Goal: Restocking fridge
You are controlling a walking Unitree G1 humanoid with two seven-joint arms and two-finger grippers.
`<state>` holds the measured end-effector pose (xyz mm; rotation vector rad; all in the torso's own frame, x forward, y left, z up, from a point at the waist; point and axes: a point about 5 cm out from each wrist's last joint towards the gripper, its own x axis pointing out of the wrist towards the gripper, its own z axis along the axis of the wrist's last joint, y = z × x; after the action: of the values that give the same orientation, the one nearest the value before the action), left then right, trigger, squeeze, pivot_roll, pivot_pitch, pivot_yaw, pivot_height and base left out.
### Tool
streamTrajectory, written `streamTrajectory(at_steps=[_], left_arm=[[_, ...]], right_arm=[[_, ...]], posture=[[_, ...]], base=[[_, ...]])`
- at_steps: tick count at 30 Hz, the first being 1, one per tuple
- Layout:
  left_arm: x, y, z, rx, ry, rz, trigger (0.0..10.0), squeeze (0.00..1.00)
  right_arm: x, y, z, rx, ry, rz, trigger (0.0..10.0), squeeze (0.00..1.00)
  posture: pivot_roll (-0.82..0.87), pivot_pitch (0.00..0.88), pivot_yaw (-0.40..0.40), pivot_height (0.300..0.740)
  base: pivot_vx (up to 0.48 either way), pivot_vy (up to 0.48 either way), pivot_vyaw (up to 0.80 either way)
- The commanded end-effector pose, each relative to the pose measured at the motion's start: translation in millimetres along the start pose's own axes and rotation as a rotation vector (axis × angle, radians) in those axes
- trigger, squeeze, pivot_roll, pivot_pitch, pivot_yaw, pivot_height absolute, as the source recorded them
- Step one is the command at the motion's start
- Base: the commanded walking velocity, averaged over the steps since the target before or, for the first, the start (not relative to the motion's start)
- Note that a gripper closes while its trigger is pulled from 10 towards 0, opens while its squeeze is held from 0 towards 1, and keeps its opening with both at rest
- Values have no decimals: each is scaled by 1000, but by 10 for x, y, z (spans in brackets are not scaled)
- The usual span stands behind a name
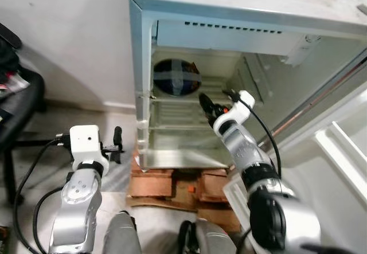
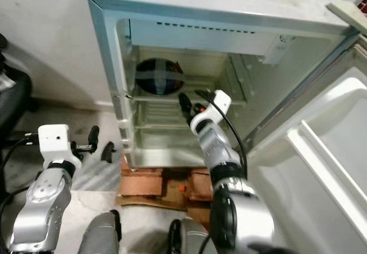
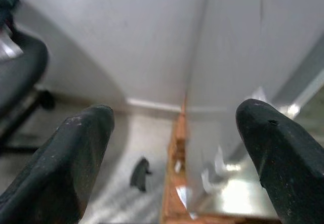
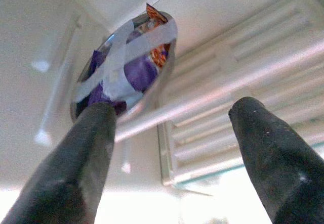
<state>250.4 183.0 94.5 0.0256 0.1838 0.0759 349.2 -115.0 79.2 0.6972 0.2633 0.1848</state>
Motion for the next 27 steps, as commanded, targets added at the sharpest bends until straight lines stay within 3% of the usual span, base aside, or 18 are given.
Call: streamTrajectory(at_steps=[1, 3, 5, 9, 12, 14, 16, 20, 21, 22, 23, 27], left_arm=[[4, -20, -25, 12, 3, -25, 10000, 0], [9, -15, -13, 14, -5, -27, 10000, 0], [14, 14, -4, -2, -24, -49, 10000, 0], [18, -24, 18, -3, -48, -87, 10000, 0], [17, -96, -15, 50, -54, -129, 10000, 0], [10, -115, -25, 56, -57, -147, 10000, 0], [14, -185, -51, 88, -78, -197, 10000, 0], [45, -221, 5, 96, -114, -236, 10000, 0], [45, -227, 7, 98, -122, -243, 10000, 0], [43, -235, 13, 101, -136, -254, 10000, 0], [39, -241, 21, 113, -152, -261, 10000, 0], [38, -252, 15, 146, -182, -260, 10000, 0]], right_arm=[[-48, -5, 70, -28, -28, 3, 10000, 1000], [-99, -24, 87, -49, -42, 7, 10000, 1000], [-368, -29, 114, -185, -90, 58, 10000, 1000], [-606, -9, 131, -316, -95, 61, 10000, 1000], [-800, -59, 194, -404, -92, 59, 10000, 1000], [-829, -79, 214, -433, -102, 53, 10000, 1000], [-963, -130, 232, -535, -136, 14, 10000, 1000], [-1013, -148, 284, -589, -194, -55, 10000, 1000], [-1032, -153, 300, -616, -201, -76, 10000, 114], [-1048, -155, 310, -636, -206, -87, 10000, 114], [-1060, -170, 320, -654, -211, -106, 10000, 0], [-1097, -298, 357, -651, -225, -191, 10000, 0]], posture=[[146, 36, -89, 740], [143, 33, -84, 740], [111, 3, -60, 740], [85, 0, -39, 740], [60, 0, -30, 740], [52, 0, -29, 740], [51, 0, -29, 740], [55, 0, -32, 740], [54, 0, -34, 740], [52, 0, -35, 740], [48, 0, -34, 740], [34, 0, -31, 740]], base=[[0, 0, 0], [0, 0, 0], [0, 0, 0], [0, 0, 0], [0, 0, 0], [0, 0, 0], [0, 0, 0], [0, 0, 0], [0, 0, 0], [0, 0, 0], [0, 0, 0], [0, 0, 0]])
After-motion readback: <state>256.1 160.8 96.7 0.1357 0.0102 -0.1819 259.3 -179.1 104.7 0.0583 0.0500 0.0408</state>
